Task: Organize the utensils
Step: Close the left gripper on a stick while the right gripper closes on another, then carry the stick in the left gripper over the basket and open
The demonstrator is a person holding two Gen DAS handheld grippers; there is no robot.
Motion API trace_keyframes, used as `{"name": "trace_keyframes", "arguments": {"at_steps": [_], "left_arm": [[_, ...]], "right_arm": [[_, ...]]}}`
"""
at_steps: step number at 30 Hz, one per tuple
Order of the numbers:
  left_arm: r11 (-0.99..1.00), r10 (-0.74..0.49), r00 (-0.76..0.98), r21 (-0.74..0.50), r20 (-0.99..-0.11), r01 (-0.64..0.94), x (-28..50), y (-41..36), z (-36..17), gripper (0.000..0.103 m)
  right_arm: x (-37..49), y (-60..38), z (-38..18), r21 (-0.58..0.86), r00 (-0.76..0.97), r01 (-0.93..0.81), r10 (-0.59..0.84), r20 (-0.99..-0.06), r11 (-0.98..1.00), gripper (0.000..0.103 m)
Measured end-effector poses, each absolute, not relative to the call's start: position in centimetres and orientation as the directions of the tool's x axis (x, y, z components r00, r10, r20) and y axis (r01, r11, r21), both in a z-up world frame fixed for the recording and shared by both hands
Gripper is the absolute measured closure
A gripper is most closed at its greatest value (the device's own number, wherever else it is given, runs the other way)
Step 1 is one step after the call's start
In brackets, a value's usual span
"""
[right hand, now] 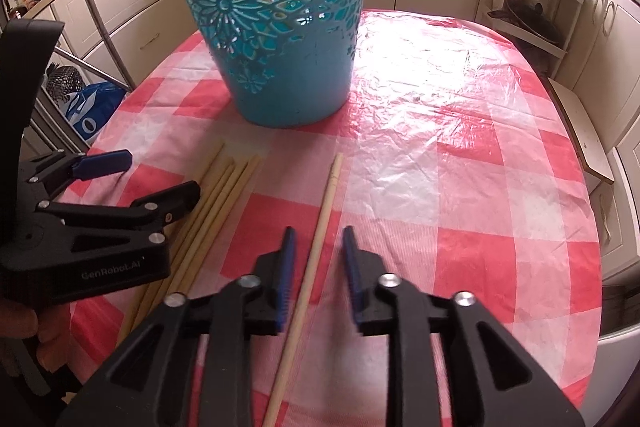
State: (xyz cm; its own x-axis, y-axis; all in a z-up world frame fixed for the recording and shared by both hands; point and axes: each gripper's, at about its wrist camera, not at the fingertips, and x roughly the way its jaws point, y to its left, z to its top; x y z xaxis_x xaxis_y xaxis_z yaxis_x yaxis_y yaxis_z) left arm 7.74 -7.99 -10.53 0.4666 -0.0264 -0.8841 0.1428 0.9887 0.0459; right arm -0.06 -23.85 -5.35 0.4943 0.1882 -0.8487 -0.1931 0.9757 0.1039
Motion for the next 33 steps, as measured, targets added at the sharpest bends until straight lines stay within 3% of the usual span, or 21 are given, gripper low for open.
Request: {"name": "trace_keyframes", "arguments": {"at_steps": [3,5,6,9,13,17,23,28,30,33], "left_arm": [[0.985,-0.035,0.477,0.049,-0.878,0.163,8.2,-8.8,-10.4,0.041],[0.982,-0.050,0.483,0.046,-0.874,0.185,8.3,-9.3,-10.2,0.052],[0.980,-0.057,0.485,0.045,-0.873,0.196,8.4,-9.4,-10.2,0.064],[0.969,-0.100,0.472,0.023,-0.876,0.248,8.3,-10.2,-10.0,0.097],[0.963,-0.198,0.422,-0.096,-0.885,0.251,8.3,-9.4,-9.6,0.099],[0.935,-0.323,0.448,-0.208,-0.834,0.288,7.0,-8.1,-6.5,0.099],[0.805,-0.580,0.562,-0.308,-0.589,0.507,3.5,-7.9,3.5,0.099],[0.837,-0.546,0.762,-0.264,-0.348,0.479,6.3,-7.6,11.8,0.098],[0.854,-0.500,0.825,-0.307,-0.263,0.419,9.0,-7.0,13.4,0.098],[0.870,-0.420,0.883,-0.370,-0.212,0.325,12.3,-6.1,13.8,0.098]], "right_arm": [[0.7,-23.7,-5.4,0.100,0.491,-0.189,0.182,-0.852,0.977,0.072],[1.0,-23.6,-5.4,0.092,0.481,-0.195,0.177,-0.859,0.977,0.081],[1.0,-23.5,-5.4,0.091,0.477,-0.200,0.178,-0.861,0.976,0.094],[1.0,-23.7,-5.4,0.117,0.457,-0.215,0.206,-0.865,0.970,0.097],[1.0,-25.0,-5.3,0.243,0.440,-0.180,0.299,-0.847,0.953,0.097],[1.1,-26.8,-5.3,0.357,0.448,-0.112,0.368,-0.815,0.927,0.097],[1.0,-28.8,-5.0,0.438,0.468,-0.045,0.406,-0.785,0.898,0.097],[0.9,-28.5,-4.7,0.444,0.473,-0.050,0.413,-0.778,0.894,0.097],[0.8,-28.6,-4.5,0.447,0.478,-0.054,0.416,-0.773,0.893,0.097],[0.9,-28.5,-4.3,0.449,0.484,-0.061,0.420,-0.767,0.891,0.097]]}}
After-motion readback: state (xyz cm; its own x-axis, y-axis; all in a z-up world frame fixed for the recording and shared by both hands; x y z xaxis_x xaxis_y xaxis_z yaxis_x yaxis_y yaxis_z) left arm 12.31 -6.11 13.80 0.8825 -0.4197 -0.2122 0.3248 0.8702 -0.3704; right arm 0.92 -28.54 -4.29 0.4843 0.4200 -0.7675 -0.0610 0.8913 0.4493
